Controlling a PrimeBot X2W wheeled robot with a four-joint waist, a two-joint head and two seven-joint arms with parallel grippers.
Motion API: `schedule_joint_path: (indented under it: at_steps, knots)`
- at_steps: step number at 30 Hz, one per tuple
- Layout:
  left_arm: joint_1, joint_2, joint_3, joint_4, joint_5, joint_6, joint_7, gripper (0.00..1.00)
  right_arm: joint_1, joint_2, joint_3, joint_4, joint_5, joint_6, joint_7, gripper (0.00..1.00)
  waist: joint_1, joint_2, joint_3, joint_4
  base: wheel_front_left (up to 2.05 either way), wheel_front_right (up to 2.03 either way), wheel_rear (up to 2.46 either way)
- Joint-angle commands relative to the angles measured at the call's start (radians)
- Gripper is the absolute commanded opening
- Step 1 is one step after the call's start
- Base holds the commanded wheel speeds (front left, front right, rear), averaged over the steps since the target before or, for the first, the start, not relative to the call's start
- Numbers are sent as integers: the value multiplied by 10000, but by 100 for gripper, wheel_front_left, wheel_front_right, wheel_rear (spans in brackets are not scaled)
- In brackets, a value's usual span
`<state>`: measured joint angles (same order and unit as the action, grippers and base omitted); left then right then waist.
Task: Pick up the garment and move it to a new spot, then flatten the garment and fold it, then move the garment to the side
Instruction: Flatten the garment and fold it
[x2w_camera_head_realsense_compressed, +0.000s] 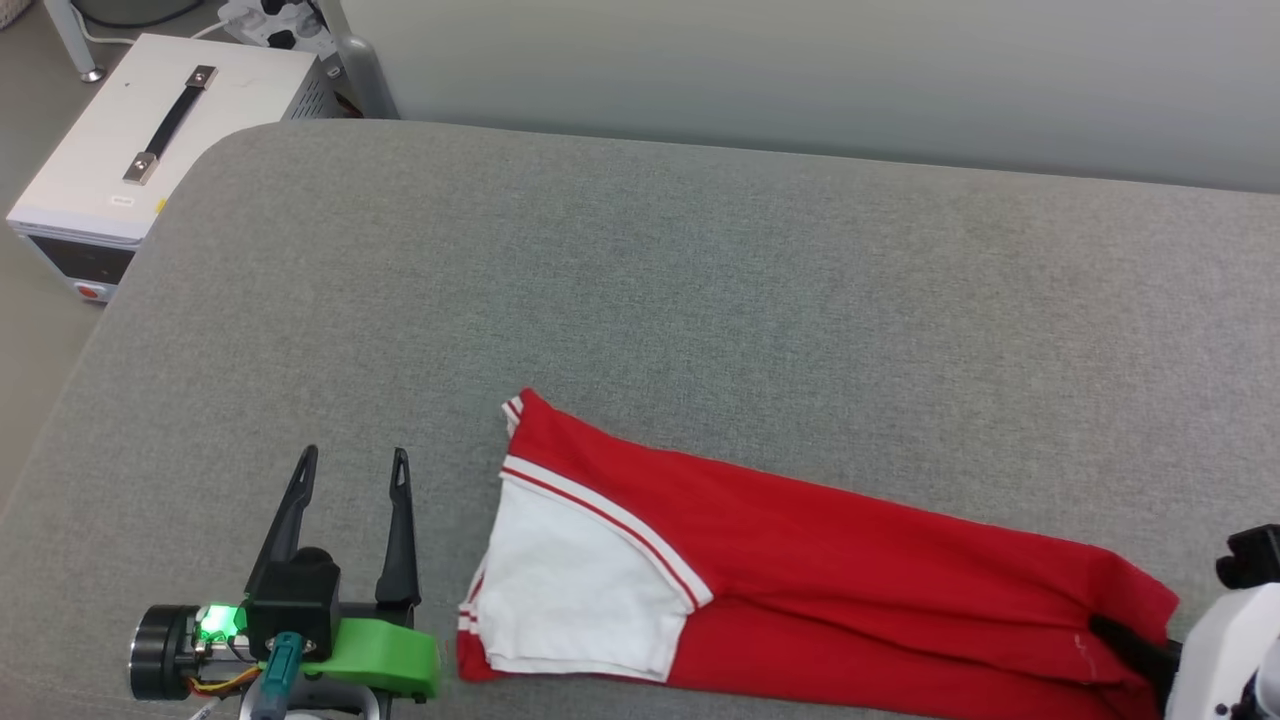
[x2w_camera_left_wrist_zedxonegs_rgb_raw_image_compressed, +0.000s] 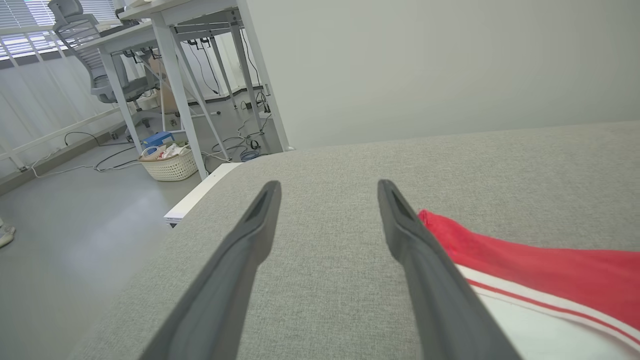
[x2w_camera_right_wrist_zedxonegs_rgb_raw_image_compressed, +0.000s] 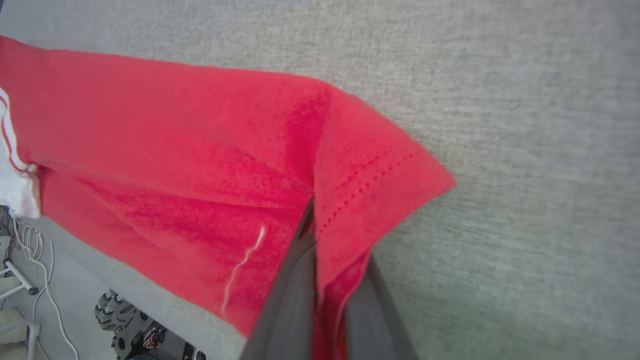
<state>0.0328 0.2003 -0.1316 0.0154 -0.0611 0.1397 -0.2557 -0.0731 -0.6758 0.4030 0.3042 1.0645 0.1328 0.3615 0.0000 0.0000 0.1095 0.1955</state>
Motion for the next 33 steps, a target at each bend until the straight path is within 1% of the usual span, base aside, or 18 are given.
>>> schedule_joint_path:
  at_steps: [1, 9, 12, 14, 20, 24, 27, 30, 33]
  knots:
    - [166, -93, 52, -45, 123, -94, -60, 100, 116, -309, -212, 270, 104, -21, -138, 0, 0, 0, -50, -39, 0, 0, 0]
    - [254, -182, 159, 13, 284, -348, -61, 100, 381, -1180, -1132, 1225, 17, -21, -312, 0, 0, 0, -133, -172, 0, 0, 0]
    - [264, -198, 179, 52, 331, -413, -61, 100, 491, -1330, -1344, 1381, 88, -21, -269, 0, 0, 0, -179, -225, 0, 0, 0]
    - [295, -201, 209, 69, 355, -436, -61, 100, 567, -1372, -1384, 1267, 110, -21, -234, 0, 0, 0, -225, -274, 0, 0, 0]
    - [385, -161, 253, 101, 430, -514, -61, 100, 819, -1415, -1486, 153, 299, -21, -200, 0, 0, 0, -320, -404, 0, 0, 0]
    - [385, -153, 253, 125, 459, -543, -61, 100, 1060, -1336, -1511, -1044, 563, -21, -82, 0, 0, 0, -362, -422, 0, 0, 0]
    - [377, -178, 236, 112, 476, -544, -61, 100, 1164, -1316, -1387, -1954, 453, -21, 49, 0, 0, 0, -364, -421, 0, 0, 0]
    - [386, -205, 200, 129, 489, -552, -61, 100, 1113, -1098, -1170, -2761, 440, -21, 303, 0, 0, 0, -361, -407, 0, 0, 0]
    - [356, -232, 167, 166, 503, -550, -61, 100, 869, -781, -734, -3474, 317, -21, 673, 0, 0, 0, -346, -385, 0, 0, 0]
